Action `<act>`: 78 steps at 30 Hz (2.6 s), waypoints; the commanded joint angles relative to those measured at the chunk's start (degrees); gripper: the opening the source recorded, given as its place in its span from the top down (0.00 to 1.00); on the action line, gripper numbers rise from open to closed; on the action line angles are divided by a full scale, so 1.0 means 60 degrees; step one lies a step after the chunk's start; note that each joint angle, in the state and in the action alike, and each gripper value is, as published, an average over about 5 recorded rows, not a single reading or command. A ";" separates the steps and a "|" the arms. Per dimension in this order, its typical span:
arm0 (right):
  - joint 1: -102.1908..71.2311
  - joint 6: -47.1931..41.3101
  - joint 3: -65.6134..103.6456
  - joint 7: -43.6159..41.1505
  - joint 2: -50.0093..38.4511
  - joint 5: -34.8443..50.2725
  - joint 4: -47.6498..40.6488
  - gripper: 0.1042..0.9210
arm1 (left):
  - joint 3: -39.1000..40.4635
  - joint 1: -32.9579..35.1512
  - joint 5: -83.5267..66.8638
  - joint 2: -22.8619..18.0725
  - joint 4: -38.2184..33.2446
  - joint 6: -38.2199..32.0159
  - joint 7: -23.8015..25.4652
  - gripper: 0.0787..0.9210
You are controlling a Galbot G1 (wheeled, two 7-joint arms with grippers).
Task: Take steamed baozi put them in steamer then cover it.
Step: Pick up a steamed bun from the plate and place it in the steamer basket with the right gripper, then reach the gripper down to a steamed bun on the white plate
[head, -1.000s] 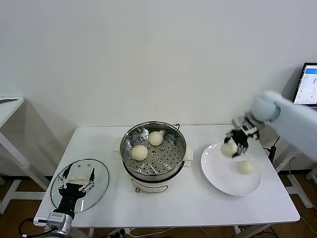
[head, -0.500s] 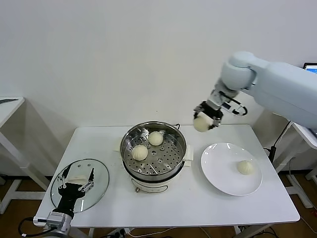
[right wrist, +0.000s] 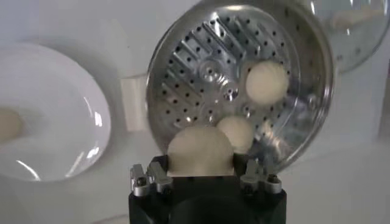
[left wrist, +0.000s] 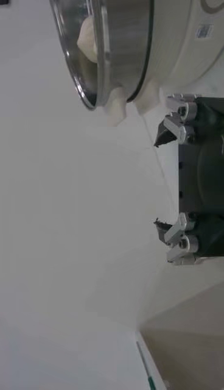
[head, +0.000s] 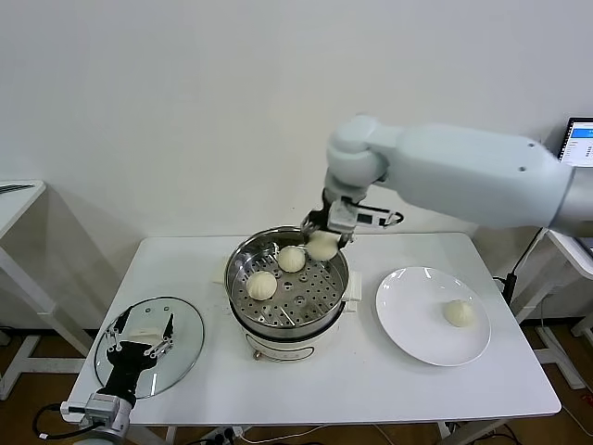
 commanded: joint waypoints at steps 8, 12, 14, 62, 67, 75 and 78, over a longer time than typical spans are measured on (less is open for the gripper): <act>-0.0533 0.0605 -0.0419 0.0349 0.0983 0.0182 0.0097 0.29 | -0.0077 -0.0052 -0.0049 0.0014 0.0132 -0.0010 0.0045 0.12; -0.0643 0.0491 -0.0493 0.0356 0.1116 0.0367 0.0073 0.29 | -0.0095 -0.0053 -0.0051 0.0015 0.0156 -0.0016 0.0056 0.12; -0.0728 0.0451 -0.0516 0.0355 0.1213 0.0408 0.0001 0.29 | -0.0098 -0.0053 -0.0051 0.0015 0.0160 -0.0018 0.0061 0.12; 0.0729 -0.2515 -0.0255 -0.1352 -0.3623 0.3333 -0.0208 0.12 | 0.0048 0.0240 0.0087 -0.0039 -0.0244 -0.0055 0.0018 0.12; -0.0860 -0.4035 0.0733 -0.1735 -0.5067 0.2813 -0.1014 0.12 | 0.0091 0.0287 0.0154 -0.0042 -0.0284 -0.0066 0.0002 0.12; -0.4575 -0.5572 0.3945 -0.2188 -0.5834 0.0894 -0.1962 0.12 | 0.0216 0.0266 0.0215 -0.0056 -0.0349 -0.0044 -0.0042 0.12; -0.5363 -0.5830 0.4614 -0.2177 -0.5722 0.0255 -0.2431 0.12 | 0.0243 0.0265 0.0251 -0.0082 -0.0304 -0.0052 -0.0045 0.12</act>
